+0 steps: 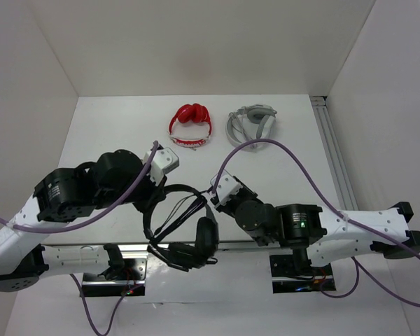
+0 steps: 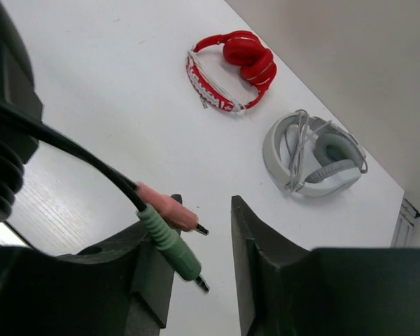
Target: Wrap the headphones
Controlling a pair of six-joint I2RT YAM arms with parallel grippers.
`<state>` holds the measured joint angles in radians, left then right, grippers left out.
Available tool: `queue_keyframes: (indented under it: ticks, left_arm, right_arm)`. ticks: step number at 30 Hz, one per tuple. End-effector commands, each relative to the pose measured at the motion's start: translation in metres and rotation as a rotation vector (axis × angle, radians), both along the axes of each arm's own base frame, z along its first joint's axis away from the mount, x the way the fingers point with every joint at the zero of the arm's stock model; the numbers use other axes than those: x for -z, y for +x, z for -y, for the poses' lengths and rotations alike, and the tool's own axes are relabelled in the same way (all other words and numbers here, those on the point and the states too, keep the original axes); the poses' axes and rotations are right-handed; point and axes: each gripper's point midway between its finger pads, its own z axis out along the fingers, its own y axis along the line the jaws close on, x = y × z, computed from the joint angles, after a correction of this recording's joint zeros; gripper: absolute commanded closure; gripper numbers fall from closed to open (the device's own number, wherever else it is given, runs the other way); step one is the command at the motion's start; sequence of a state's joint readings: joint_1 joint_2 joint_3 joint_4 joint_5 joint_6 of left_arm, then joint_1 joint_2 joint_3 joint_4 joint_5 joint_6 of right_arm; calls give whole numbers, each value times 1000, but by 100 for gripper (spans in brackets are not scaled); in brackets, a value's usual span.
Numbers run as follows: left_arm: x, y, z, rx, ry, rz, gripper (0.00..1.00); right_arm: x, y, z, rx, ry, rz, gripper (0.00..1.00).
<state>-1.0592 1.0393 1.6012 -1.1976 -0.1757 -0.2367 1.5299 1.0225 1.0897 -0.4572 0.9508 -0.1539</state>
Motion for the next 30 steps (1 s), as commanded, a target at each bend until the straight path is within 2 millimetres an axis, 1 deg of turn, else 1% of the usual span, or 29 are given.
queue_keyframes:
  ticks: [1, 2, 3, 4, 6, 7, 8, 9, 10, 11, 12, 13, 14, 15, 16, 17, 18, 21, 23, 24, 25, 26, 28, 30]
  left_arm:
    - [-19, -6, 1, 16, -73, 15, 100]
    - [-21, -5, 3, 16, -84, 21, 100]
    - [-18, -3, 2, 8, -72, 20, 100]
    - [-18, 0, 0, -16, -71, 26, 100]
    - [-18, 1, -1, -34, -71, 29, 100]
    - [-17, 8, -3, -61, -53, 45, 100]
    - [-21, 10, -5, -85, -61, 55, 100]
    - [-16, 13, -7, -110, -34, 50, 100]
    - [-16, 17, -10, -131, -18, 62, 100]
    - [-13, 26, -15, -183, 17, 74, 100]
    - [-10, 32, -20, -217, 47, 82, 100]
    - [-7, 35, -23, -234, 71, 89, 100]
    - [-6, 40, -24, -254, 93, 100, 100]
    - [-5, 40, -23, -261, 86, 95, 100]
    - [-3, 41, -21, -260, 99, 89, 100]
    - [-6, 42, -22, -268, 93, 98, 100]
    - [-3, 46, -21, -277, 112, 101, 100]
    - [-10, 45, -13, -250, 72, 82, 100]
    - [-15, 40, -1, -188, 26, 59, 100]
    - [-17, 39, 4, -167, 11, 59, 100]
    - [-18, 36, 3, -159, 0, 57, 100]
    - [-22, 36, 3, -159, -10, 62, 100]
    - [-22, 39, 1, -164, -5, 67, 100]
    - [-25, 36, 4, -147, -21, 59, 100]
  right_arm:
    - [-13, 5, 10, 46, 74, 13, 58]
    - [-9, 6, 10, 57, 53, 17, 55]
    - [-8, 6, 10, 60, 55, 10, 53]
    - [-9, 7, 12, 71, 55, 15, 46]
    - [-7, 8, 13, 83, 44, 13, 45]
    - [-7, 8, 15, 95, 46, 12, 44]
    - [-9, 8, 17, 96, 58, 12, 43]
    - [-13, 8, 21, 98, 84, 7, 42]
    - [-15, 8, 23, 98, 95, 7, 42]
    - [-16, 7, 26, 100, 101, 2, 41]
    - [-15, 7, 29, 100, 90, 2, 41]
    - [-19, 8, 34, 113, 116, 1, 41]
    - [-16, 7, 35, 116, 110, -5, 40]
    - [-20, 9, 44, 140, 105, 6, 38]
    - [-19, 10, 46, 153, 108, 2, 33]
    - [-17, 10, 48, 166, 111, -3, 26]
    - [-14, 10, 51, 176, 98, -3, 10]
    - [-14, 11, 54, 194, 102, -4, 9]
    - [-12, 12, 55, 207, 104, 3, 9]
    - [-9, 13, 57, 218, 95, 9, 6]
    - [-10, 14, 56, 230, 97, 16, 0]
    - [-11, 17, 59, 252, 97, 22, 0]
    - [-11, 17, 59, 252, 97, 22, 0]
    - [-15, 20, 66, 286, 127, 29, 0]
